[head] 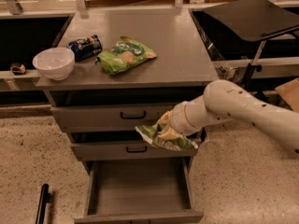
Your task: Place green jalapeno chip bag into bottom drawer
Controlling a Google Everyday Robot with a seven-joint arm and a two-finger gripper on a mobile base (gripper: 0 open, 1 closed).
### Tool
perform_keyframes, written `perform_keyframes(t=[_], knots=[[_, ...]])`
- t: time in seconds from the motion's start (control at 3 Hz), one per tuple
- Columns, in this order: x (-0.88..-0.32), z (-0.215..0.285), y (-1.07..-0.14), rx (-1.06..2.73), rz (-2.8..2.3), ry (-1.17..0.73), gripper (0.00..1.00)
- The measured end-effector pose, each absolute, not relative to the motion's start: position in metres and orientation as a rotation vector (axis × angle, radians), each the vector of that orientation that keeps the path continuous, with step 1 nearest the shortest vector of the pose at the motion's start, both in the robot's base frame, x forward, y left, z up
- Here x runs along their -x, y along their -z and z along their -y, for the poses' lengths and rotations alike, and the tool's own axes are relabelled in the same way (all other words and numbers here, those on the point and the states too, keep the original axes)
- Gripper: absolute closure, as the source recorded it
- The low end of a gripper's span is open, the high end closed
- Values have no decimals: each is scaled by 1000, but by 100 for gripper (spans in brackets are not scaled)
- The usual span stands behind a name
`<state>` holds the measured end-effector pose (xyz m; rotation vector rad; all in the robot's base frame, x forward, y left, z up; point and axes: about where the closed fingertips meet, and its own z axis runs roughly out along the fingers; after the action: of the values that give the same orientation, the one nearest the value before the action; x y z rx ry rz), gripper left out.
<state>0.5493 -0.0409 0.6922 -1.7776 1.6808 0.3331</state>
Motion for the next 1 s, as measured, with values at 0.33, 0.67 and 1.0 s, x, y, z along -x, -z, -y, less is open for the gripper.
perform_keyframes(t=[0.33,0.67,1.0], knots=[[-549,40,-676,1772,-1694,-371,100],[-549,40,-669,1775,-1717,-385,100],[-548,40,-646,1706,-1694,-433,100]])
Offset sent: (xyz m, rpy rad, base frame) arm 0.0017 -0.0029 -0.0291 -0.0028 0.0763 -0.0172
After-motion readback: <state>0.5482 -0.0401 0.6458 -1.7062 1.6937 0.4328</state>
